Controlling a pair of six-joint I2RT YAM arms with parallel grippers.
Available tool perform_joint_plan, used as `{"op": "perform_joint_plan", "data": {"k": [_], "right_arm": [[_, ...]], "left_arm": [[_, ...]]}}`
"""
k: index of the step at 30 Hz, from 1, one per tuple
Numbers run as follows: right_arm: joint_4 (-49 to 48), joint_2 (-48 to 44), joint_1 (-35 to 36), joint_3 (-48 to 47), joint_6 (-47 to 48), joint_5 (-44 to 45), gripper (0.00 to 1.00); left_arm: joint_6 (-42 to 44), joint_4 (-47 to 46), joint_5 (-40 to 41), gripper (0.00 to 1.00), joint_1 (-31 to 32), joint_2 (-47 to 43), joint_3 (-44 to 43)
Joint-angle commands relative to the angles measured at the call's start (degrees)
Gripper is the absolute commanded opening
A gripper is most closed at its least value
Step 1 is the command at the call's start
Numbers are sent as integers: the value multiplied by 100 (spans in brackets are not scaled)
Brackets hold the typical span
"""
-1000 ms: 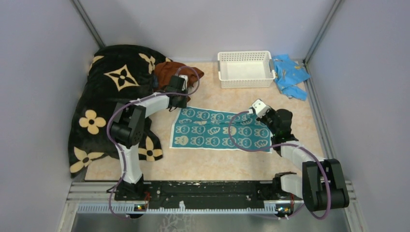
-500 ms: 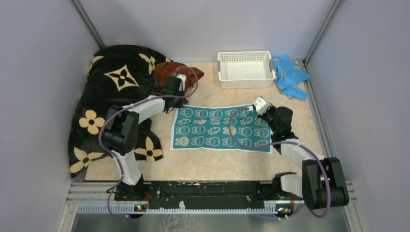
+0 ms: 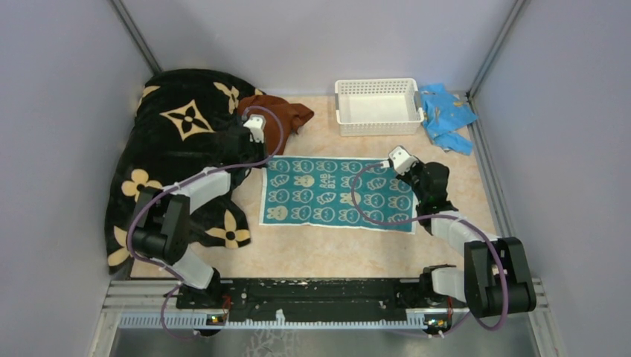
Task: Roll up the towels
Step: Fold the towel at the center of the board.
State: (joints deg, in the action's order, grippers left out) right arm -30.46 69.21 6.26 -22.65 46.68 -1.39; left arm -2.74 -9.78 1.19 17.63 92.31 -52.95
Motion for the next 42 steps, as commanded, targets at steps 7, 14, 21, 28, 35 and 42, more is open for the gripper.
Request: {"op": "perform_joint_plan", "data": {"k": [7, 14, 21, 28, 35, 42], "right_arm": [[172, -520, -18, 35, 224, -359, 0], [1394, -1211, -11, 66, 683, -694, 0], [2886, -2181, -15, 98, 1296, -814, 0], [4298, -2832, 31, 72, 1705, -944, 0], [6190, -3615, 375, -366, 1975, -1129, 4], [8208, -4675, 881, -748, 1611, -1247, 7]], "left_arm": [[118, -839, -475, 0, -59, -996, 1125], [-183, -895, -494, 0, -58, -1744, 1728], [-840, -674, -680, 0, -49, -2543, 2332], [-1290, -599, -1200, 0, -36, -3225, 3038], [-1710, -173, -739, 7, -14, -3943, 3490], [-2199, 118, -507, 11, -14, -4362, 3790]]}}
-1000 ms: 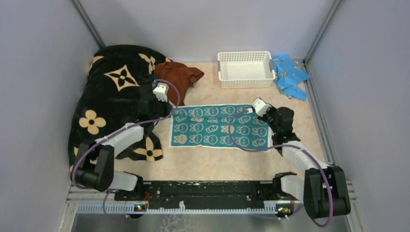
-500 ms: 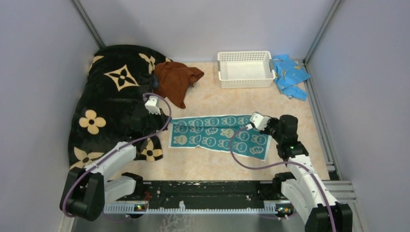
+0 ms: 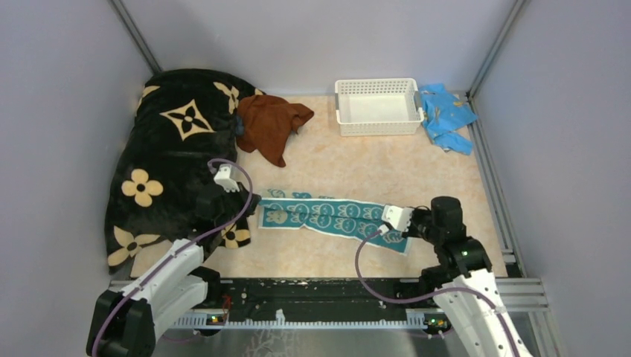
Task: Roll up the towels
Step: Fold the towel at the center of the board.
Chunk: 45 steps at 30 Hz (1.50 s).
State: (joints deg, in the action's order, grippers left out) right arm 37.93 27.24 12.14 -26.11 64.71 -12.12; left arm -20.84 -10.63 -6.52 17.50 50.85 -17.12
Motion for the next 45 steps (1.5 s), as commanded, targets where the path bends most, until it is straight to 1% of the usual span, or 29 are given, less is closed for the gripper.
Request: {"op": "perform_joint_plan", "data": {"k": [1, 3, 5, 6, 7, 8, 11, 14, 16, 18, 20, 22, 24, 25, 26, 27, 28, 30, 33, 37, 39, 41, 43, 45], "right_arm": [[1577, -586, 379, -428, -293, -269, 7], [1884, -771, 445, -492, -383, -442, 11], [1968, -871, 455, -644, -403, -602, 12], [2020, -849, 464, -710, -413, -636, 15], [2143, -806, 478, -802, -384, -666, 23], [2280, -769, 494, -964, -320, -710, 27], [2509, -767, 559, -1295, -375, -612, 29], [2499, -794, 585, -1460, -586, -448, 35], [2335, -747, 582, -1568, -902, -551, 38], [1919, -634, 582, -1664, -1669, -551, 41], [1522, -420, 585, -1865, -2569, -600, 42], [1346, -194, 604, -2123, -2940, -505, 42], [1153, 31, 605, -2526, -3446, -23, 42], [1018, 105, 605, -2743, -3901, 323, 44], [809, 201, 604, -2967, -4438, 759, 49], [634, 311, 605, -3165, -5076, 1149, 57], [575, 471, 603, -3351, -5492, 1252, 60], [590, 812, 605, -3526, -6324, 1063, 60], [629, 1213, 605, -3306, -7627, 913, 60], [433, 1296, 605, -2465, -8876, 866, 60], [157, 1202, 604, -1875, -9287, 850, 60], [-45, 1148, 596, -1393, -9630, 1013, 60], [-257, 1186, 597, -1041, -9887, 1160, 60], [-370, 1303, 577, -807, -10208, 1309, 60]], "left_arm": [[-445, 235, 341, 11, -1, -262, 243], [-549, 343, 507, 12, -1, -344, 279], [-641, 499, 662, 18, -2, -399, 273], [-669, 558, 722, 23, -1, -427, 253], [-695, 615, 763, 28, -1, -449, 230], [-701, 647, 774, 31, -1, -468, 209], [-682, 761, 736, 31, -5, -545, 101], [-644, 832, 682, 42, -1, -611, -19], [-572, 858, 614, 44, -1, -579, -144], [-522, 925, 460, 46, -1, -447, -384], [-471, 1068, 290, 47, -1, -198, -678], [-386, 1134, 102, 48, 7, 131, -942], [-326, 1190, -55, 50, 29, 481, -1198], [-298, 1213, -114, 50, 57, 646, -1323], [-267, 1238, -135, 50, 109, 819, -1434], [-237, 1246, -120, 50, 178, 986, -1533], [-210, 1259, -77, 50, 268, 1146, -1625], [-195, 1269, -57, 50, 414, 1460, -1772], [-184, 1288, -23, 50, 634, 1885, -1939], [-114, 1346, 111, 49, 871, 2242, -2055], [-67, 1343, 148, 49, 875, 2411, -2066], [-44, 1334, 175, 47, 874, 2572, -2075], [-14, 1371, 238, 43, 874, 2722, -2076], [-16, 1417, 325, 43, 864, 2855, -2069]]}}
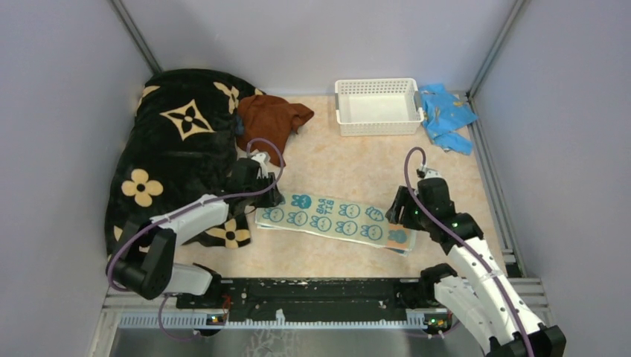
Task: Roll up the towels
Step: Fold the towel at the center of the board.
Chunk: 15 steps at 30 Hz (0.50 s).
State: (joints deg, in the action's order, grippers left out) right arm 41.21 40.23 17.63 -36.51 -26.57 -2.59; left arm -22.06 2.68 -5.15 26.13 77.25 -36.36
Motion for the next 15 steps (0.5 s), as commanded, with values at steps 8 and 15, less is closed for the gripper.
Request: {"op": "perform_joint_plan", "data": {"k": [8, 15], "right_arm": [[-1281, 671, -492, 1027, -1621, 240, 61], [-1813, 861, -893, 1411, -1689, 380, 62]], "left_arm": [[117, 261, 500, 42, -105, 648, -52], [71, 151, 383, 40, -481, 894, -40]]}}
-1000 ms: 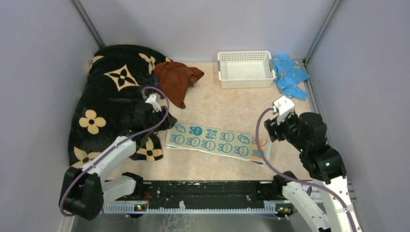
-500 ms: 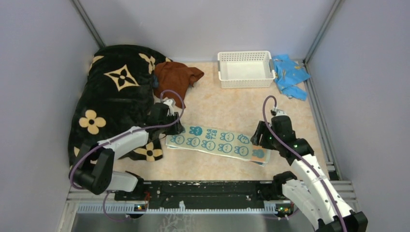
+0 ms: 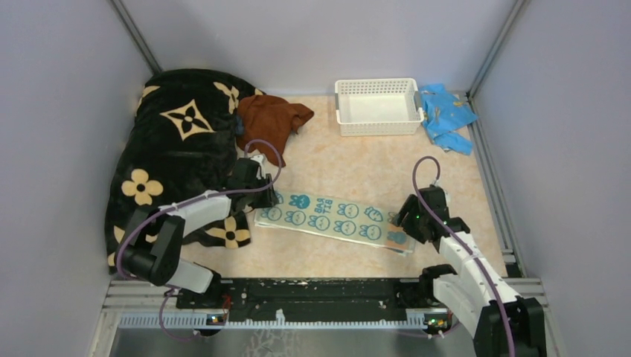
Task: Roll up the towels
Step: Fold the towel at the center of the board.
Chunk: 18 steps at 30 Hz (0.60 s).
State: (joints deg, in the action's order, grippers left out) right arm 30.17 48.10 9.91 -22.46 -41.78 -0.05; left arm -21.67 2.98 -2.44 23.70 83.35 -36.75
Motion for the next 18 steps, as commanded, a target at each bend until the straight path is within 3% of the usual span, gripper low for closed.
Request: {"op": "perform_joint_plan", "data": {"k": [1, 6, 10, 13, 18], "right_arm": [[-855, 201, -179, 0, -123, 133, 62], [-1687, 1240, -668, -376, 364, 234, 62], [-1675, 1977, -730, -1256, 1049, -324, 55], [-1402, 1648, -728, -1519, 1278, -651, 55], [-570, 910, -817, -1469, 1313, -177, 59]], "left_arm": [[11, 72, 45, 40, -277, 344, -18], [-92, -108, -166, 39, -402, 646, -145], [-96, -106, -207, 39, -431, 727, -304], [-53, -36, -166, 39, -428, 753, -415], [13, 16, -49, 39, -441, 728, -412]]}}
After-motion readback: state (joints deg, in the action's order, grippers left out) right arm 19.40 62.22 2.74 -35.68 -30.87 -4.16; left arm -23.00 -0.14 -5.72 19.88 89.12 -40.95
